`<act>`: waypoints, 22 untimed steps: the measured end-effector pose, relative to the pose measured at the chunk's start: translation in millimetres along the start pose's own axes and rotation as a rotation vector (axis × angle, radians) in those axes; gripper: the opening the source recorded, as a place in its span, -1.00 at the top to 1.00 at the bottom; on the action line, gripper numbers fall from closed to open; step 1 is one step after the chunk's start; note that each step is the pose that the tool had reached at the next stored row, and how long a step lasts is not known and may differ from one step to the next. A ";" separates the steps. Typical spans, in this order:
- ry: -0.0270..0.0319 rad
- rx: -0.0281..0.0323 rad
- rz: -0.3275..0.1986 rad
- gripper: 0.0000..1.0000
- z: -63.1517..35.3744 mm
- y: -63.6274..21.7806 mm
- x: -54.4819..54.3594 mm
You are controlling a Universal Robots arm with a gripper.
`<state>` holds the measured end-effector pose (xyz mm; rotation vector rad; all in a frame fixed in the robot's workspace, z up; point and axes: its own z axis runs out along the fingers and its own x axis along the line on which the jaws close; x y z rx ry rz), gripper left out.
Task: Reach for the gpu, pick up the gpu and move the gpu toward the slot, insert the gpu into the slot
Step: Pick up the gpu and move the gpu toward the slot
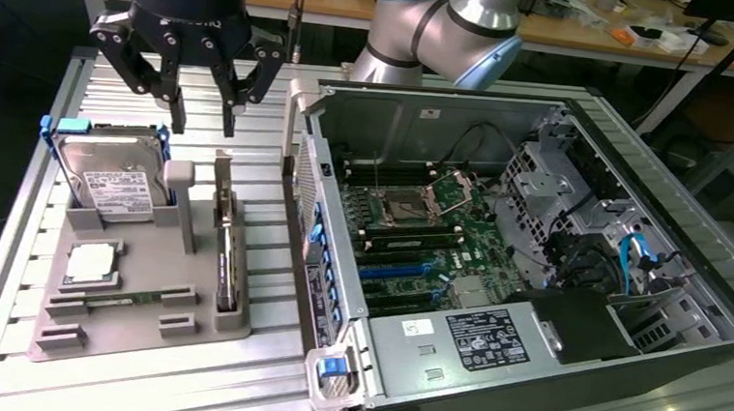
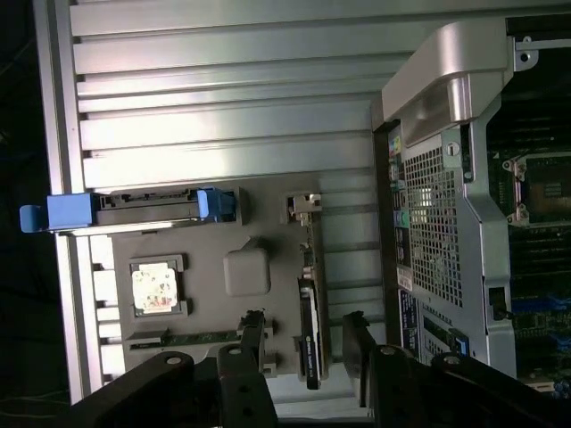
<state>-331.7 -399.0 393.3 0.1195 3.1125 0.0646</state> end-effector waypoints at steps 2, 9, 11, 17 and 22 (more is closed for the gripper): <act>0.0001 0.0027 -0.001 0.04 0.6 0.0 0.0; 0.0236 0.0232 -0.026 0.04 3.0 0.0 0.1; 0.0308 0.0236 -0.037 0.04 3.7 0.2 0.0; 0.0372 0.0228 -0.148 0.04 4.8 0.1 0.1; 0.0372 0.0228 -0.149 0.04 8.8 -0.1 0.2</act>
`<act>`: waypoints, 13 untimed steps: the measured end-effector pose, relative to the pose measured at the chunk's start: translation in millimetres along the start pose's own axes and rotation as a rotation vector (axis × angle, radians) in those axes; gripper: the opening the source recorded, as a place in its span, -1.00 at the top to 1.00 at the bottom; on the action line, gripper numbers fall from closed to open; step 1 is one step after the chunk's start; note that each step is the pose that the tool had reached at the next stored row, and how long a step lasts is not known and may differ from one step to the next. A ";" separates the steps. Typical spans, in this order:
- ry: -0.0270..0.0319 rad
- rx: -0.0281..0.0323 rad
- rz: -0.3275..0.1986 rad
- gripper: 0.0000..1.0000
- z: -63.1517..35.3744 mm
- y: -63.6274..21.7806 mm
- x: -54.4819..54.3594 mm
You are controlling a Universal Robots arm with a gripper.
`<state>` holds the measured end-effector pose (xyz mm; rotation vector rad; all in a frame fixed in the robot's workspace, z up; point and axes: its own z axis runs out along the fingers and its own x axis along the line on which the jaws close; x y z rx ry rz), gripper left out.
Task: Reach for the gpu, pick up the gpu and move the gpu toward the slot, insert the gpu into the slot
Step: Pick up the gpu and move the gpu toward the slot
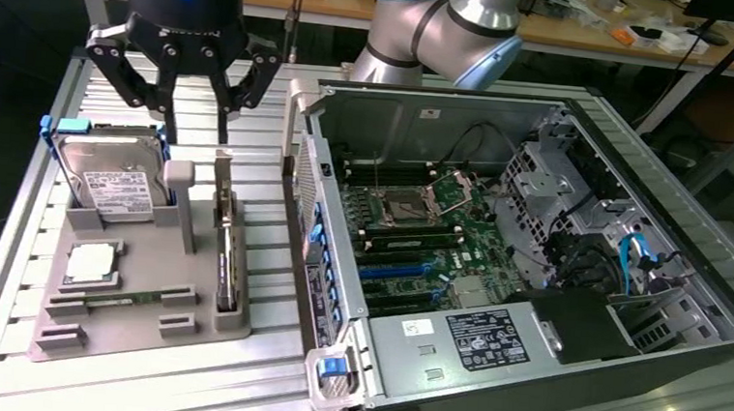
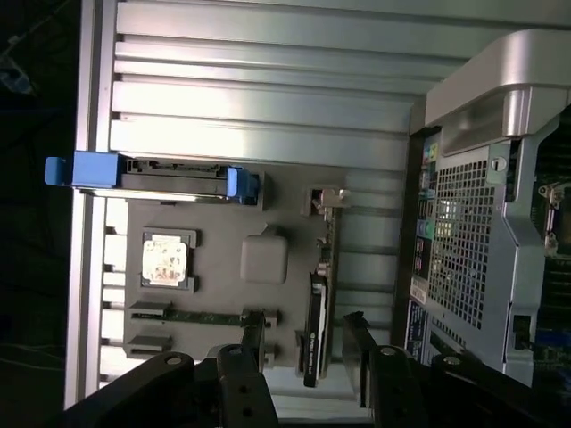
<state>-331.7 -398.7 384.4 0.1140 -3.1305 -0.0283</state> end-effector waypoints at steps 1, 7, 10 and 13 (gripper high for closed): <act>0.0000 0.0000 0.000 0.04 1.9 0.0 0.0; 0.0001 0.0001 0.000 0.04 12.9 -0.2 -0.1; 0.0000 0.0000 0.000 0.04 18.5 -0.3 -0.2; 0.0001 0.0001 0.000 0.04 24.4 -0.4 -0.2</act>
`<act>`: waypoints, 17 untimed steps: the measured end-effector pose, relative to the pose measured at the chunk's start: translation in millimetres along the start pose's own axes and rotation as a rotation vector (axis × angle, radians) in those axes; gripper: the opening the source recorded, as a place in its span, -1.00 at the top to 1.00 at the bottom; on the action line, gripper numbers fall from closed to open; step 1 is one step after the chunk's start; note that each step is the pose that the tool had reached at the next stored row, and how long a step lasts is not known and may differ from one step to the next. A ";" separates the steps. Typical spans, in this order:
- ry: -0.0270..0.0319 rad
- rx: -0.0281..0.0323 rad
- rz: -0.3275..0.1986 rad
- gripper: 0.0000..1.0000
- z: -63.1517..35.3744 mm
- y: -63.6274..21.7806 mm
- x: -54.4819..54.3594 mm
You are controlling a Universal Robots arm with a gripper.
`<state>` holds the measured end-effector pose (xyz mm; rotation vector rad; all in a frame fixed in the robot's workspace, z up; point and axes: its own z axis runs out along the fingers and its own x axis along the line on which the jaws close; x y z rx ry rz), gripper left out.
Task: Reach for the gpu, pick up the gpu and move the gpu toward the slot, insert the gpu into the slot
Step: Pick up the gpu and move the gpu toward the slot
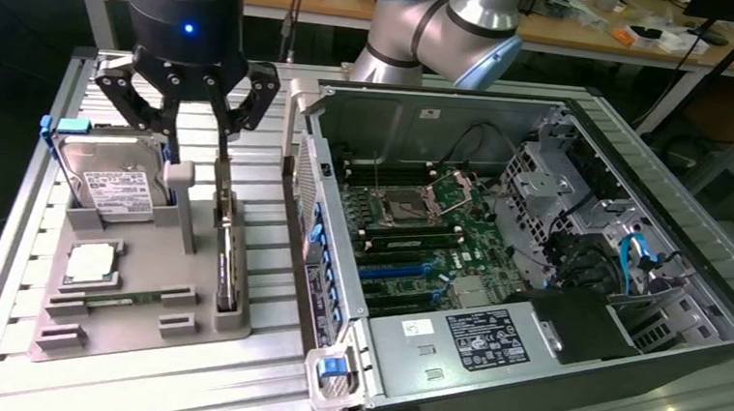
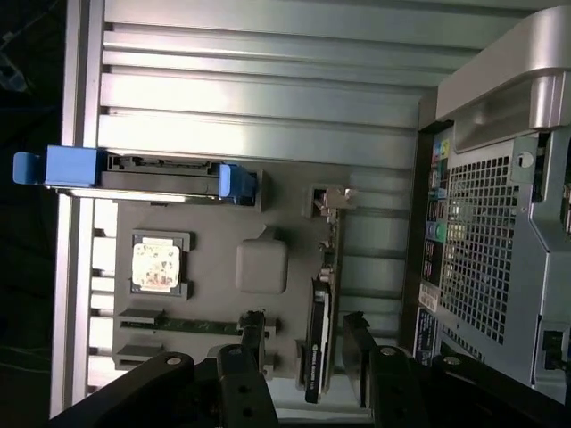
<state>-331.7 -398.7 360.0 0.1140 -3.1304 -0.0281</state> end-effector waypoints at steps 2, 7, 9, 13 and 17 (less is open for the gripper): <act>0.0000 0.0000 0.000 0.04 3.7 -0.1 0.0; 0.0000 0.0000 0.000 0.04 12.8 -0.3 0.0; -0.0001 0.0000 0.000 0.04 16.5 -0.6 -0.1; 0.0000 0.0000 0.000 0.04 23.9 -1.1 -0.1; -0.0002 -0.0001 0.000 0.04 30.7 -1.8 -0.2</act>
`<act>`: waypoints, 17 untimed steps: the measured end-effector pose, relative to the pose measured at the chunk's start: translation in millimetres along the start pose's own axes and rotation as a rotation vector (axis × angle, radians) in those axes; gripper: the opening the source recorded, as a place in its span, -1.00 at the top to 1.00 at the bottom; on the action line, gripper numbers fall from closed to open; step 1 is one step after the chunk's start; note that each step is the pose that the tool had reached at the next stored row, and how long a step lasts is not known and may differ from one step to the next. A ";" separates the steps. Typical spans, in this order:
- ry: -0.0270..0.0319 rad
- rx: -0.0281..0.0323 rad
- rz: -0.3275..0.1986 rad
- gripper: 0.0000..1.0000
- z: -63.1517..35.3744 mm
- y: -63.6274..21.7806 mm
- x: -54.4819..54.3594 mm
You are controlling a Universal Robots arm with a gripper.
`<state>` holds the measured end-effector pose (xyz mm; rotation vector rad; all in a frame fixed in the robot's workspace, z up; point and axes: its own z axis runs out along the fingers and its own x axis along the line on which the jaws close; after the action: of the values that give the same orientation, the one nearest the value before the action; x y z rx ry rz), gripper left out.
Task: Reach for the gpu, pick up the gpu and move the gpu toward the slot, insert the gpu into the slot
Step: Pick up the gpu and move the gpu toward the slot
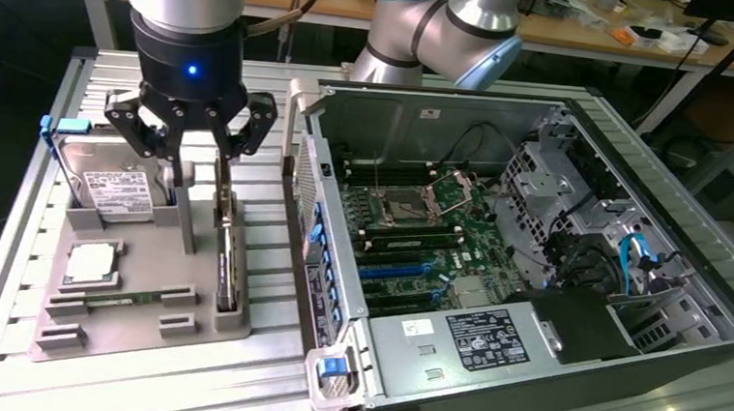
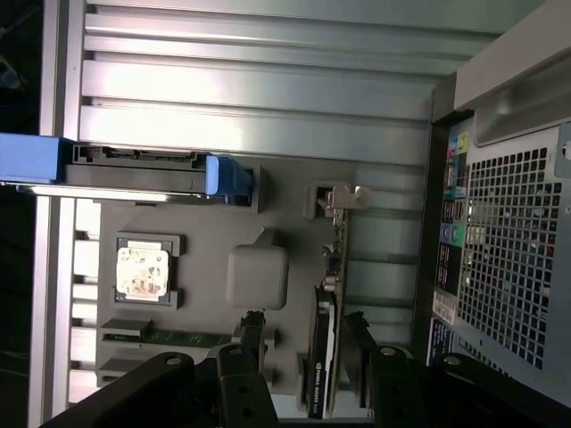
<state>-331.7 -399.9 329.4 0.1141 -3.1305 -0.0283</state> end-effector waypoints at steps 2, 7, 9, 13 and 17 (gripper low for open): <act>0.0002 0.0001 0.000 0.04 2.2 -1.1 0.1; 0.0002 0.0001 0.000 0.04 7.1 -5.4 0.4; 0.0001 0.0001 0.000 0.04 8.6 -8.1 0.6; 0.0002 0.0001 0.000 0.04 11.8 -15.1 1.0; -0.0001 -0.0001 0.000 0.04 15.7 -19.4 0.1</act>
<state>-330.6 -418.9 313.3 0.1140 -3.1307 -0.0284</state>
